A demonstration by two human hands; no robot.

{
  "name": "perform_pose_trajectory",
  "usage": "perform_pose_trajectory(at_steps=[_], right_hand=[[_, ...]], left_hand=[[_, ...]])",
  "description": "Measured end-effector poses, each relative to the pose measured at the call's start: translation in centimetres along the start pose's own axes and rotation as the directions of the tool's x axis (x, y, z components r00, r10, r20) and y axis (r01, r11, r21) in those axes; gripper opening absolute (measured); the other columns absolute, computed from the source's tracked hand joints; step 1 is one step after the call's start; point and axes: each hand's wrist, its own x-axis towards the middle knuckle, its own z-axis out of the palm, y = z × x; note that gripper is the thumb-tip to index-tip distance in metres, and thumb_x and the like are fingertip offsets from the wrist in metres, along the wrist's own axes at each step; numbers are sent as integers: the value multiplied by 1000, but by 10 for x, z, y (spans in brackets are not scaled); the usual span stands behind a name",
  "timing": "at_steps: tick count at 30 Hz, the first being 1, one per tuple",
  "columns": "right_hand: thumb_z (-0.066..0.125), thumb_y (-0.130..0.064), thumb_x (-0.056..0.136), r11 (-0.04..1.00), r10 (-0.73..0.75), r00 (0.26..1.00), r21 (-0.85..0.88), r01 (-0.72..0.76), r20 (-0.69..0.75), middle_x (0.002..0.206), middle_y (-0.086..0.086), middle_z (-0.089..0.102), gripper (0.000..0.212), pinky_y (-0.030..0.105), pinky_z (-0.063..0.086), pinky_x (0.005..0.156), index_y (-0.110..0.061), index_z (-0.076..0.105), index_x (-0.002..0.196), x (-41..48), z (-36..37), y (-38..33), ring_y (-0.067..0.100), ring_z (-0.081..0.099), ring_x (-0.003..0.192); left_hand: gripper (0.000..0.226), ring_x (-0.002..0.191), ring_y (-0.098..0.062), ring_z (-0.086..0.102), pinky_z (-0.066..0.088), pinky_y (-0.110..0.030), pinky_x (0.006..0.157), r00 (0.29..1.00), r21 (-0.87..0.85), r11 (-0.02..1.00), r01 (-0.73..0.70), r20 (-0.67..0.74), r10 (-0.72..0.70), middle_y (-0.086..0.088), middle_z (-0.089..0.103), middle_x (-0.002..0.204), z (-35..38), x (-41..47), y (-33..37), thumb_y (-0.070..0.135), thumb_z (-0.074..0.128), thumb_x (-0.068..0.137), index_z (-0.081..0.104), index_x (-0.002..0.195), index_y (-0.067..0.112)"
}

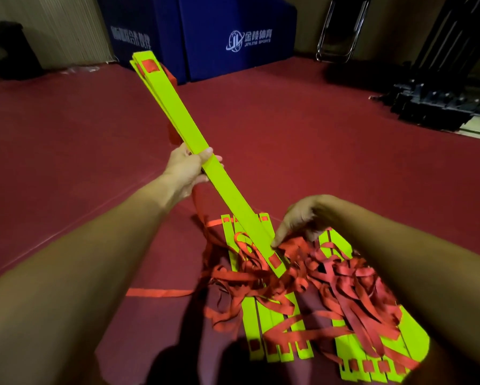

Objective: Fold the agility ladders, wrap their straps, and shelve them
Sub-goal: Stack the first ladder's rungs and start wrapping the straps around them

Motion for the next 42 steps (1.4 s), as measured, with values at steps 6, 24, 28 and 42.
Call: perform_pose_trajectory(at_steps=[6,24,28,42], right_hand=[[65,-20,92,954,-157,988,256,155,-13,52,-4,59,27,12,19,29,-11,60,67,-21,2,-11,1,36,30],[73,-1,81,397,-495,564,405,824,-661,88,8,70,19,14,38,45,-15,65,91,-76,-17,-33,7,62,60],[78,-1,71,339,-456,375,232,912,-807,78,4,69,32,20,37,48,-16,65,97,-80,-23,-39,12,62,60],[70,-41,78,697,-423,-100,-395,598,-900,90,-8,66,32,41,51,81,-23,54,99,-83,-25,-38,21,64,89]], left_hand=[[10,69,-19,73,61,-33,59,995,81,996,-36,99,28,-14,69,91,8,-6,-1,6,54,101,47,105,12],[30,87,-19,67,59,-43,83,922,399,914,74,322,-215,-4,69,95,36,-30,-41,-8,53,97,63,116,13],[31,78,-17,67,59,-40,76,891,499,865,60,363,-271,-2,67,84,43,-38,-49,-12,49,96,61,91,16],[56,87,-15,69,52,-21,54,868,586,810,14,395,-302,1,72,94,45,-50,-52,-24,33,77,64,97,19]])
